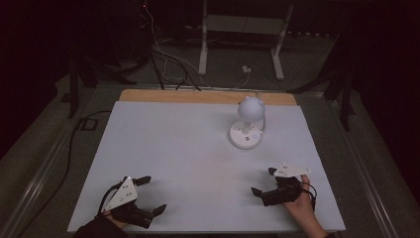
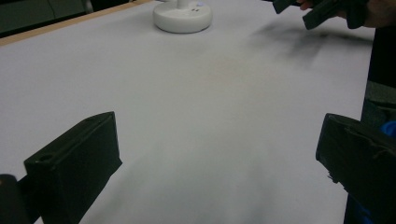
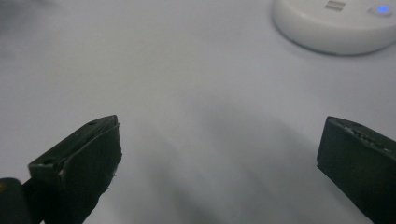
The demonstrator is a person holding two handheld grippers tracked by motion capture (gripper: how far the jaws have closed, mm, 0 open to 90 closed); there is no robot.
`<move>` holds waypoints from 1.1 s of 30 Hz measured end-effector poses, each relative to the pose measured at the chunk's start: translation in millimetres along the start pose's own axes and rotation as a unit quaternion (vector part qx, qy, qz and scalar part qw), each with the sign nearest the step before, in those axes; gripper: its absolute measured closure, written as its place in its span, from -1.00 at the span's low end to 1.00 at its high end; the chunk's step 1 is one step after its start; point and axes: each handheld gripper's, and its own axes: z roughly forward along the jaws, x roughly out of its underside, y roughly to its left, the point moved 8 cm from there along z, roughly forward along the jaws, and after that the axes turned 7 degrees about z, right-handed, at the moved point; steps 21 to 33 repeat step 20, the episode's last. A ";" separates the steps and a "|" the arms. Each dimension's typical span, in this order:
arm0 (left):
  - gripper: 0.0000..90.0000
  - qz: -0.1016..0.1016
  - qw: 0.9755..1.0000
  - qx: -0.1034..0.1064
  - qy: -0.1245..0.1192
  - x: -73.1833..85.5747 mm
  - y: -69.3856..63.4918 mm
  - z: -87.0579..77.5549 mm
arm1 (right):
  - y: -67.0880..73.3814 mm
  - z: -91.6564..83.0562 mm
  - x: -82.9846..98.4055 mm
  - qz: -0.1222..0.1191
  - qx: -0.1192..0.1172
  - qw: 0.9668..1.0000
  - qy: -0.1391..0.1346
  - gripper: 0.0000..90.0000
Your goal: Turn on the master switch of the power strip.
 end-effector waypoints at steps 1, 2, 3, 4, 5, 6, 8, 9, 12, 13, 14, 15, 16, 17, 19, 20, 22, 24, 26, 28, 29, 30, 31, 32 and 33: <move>-1.00 0.000 1.000 0.000 0.000 -0.1 0.0 -0.1 | 0.6 -0.8 1.9 0.000 -0.002 1.000 0.001 -1.00; -1.00 -0.001 1.000 0.000 0.000 -0.1 0.0 -0.1 | 1.1 -1.9 3.7 0.000 -0.001 1.000 0.002 -1.00; -1.00 0.000 1.000 0.000 0.000 0.0 0.1 0.0 | 1.5 -3.3 5.3 -0.001 -0.002 1.000 0.003 -1.00; -1.00 0.000 1.000 0.000 0.000 0.1 0.0 0.1 | 1.9 -4.7 7.2 -0.001 -0.003 1.000 0.005 -1.00; -1.00 0.000 1.000 0.000 0.000 0.2 0.0 0.2 | 1.9 -6.0 9.0 -0.002 -0.002 1.000 0.004 -1.00; -1.00 0.000 1.000 0.000 0.001 0.2 0.0 0.2 | 1.9 -7.4 11.1 -0.004 -0.004 1.000 0.005 -1.00; -1.00 0.000 1.000 0.000 0.001 0.3 -0.2 0.5 | 1.2 -9.4 15.9 -0.005 -0.003 1.000 0.009 -1.00; -1.00 0.000 1.000 0.000 0.001 0.3 -0.3 0.6 | 0.8 -10.2 18.4 -0.005 -0.003 1.000 0.011 -1.00; -1.00 0.000 1.000 0.001 0.002 0.5 -0.4 0.8 | -0.9 -13.0 23.4 -0.009 0.001 1.000 0.012 -1.00; -1.00 0.000 1.000 0.001 0.002 0.6 -0.4 1.0 | -1.9 -13.2 23.9 -0.010 0.005 1.000 0.011 -1.00; -1.00 0.000 1.000 0.001 0.002 0.7 -0.3 1.0 | -2.6 -13.1 24.3 -0.011 0.007 1.000 0.011 -1.00; -1.00 0.000 1.000 0.001 0.002 0.7 -0.2 1.0 | -3.0 -13.0 24.6 -0.011 0.008 1.000 0.011 -1.00; -1.00 0.000 1.000 0.000 0.002 0.6 -0.3 0.9 | -3.2 -12.8 24.6 -0.011 0.008 1.000 0.011 -1.00; -1.00 0.000 1.000 0.000 0.002 0.5 -0.3 0.9 | -3.1 -12.5 24.7 -0.010 0.008 1.000 0.012 -1.00; -1.00 0.000 1.000 0.000 0.002 0.6 -0.2 1.0 | -2.5 -11.7 24.5 -0.014 0.008 1.000 0.013 -1.00; -1.00 0.000 1.000 0.000 0.002 0.6 -0.1 1.0 | -2.1 -11.4 24.4 -0.014 0.008 1.000 0.013 -1.00; -1.00 0.000 1.000 0.000 0.002 0.6 -0.1 1.0 | -2.1 -11.4 24.4 -0.014 0.008 1.000 0.013 -1.00; -1.00 0.000 1.000 0.000 0.002 0.6 -0.1 1.0 | -2.1 -11.4 24.4 -0.014 0.008 1.000 0.013 -1.00; -1.00 0.000 1.000 0.000 0.002 0.6 -0.1 1.0 | -2.1 -11.4 24.4 -0.014 0.008 1.000 0.013 -1.00; -1.00 0.000 1.000 0.000 0.002 0.6 -0.1 1.0 | -2.1 -11.4 24.4 -0.014 0.008 1.000 0.013 -1.00; -1.00 0.000 1.000 0.000 0.002 0.6 -0.1 1.0 | -2.1 -11.4 24.4 -0.014 0.008 1.000 0.013 -1.00; -1.00 0.000 1.000 0.000 0.002 0.6 -0.1 1.0 | -2.1 -11.4 24.4 -0.014 0.008 1.000 0.013 -1.00; -1.00 0.000 1.000 0.000 0.002 0.6 -0.1 1.0 | -2.1 -11.4 24.4 -0.014 0.008 1.000 0.013 -1.00; -1.00 0.000 1.000 0.000 0.002 0.6 -0.1 1.0 | -2.1 -11.4 24.4 -0.014 0.008 1.000 0.013 -1.00; -1.00 0.000 1.000 0.000 0.002 0.6 -0.1 1.0 | -2.1 -11.4 24.4 -0.014 0.008 1.000 0.013 -1.00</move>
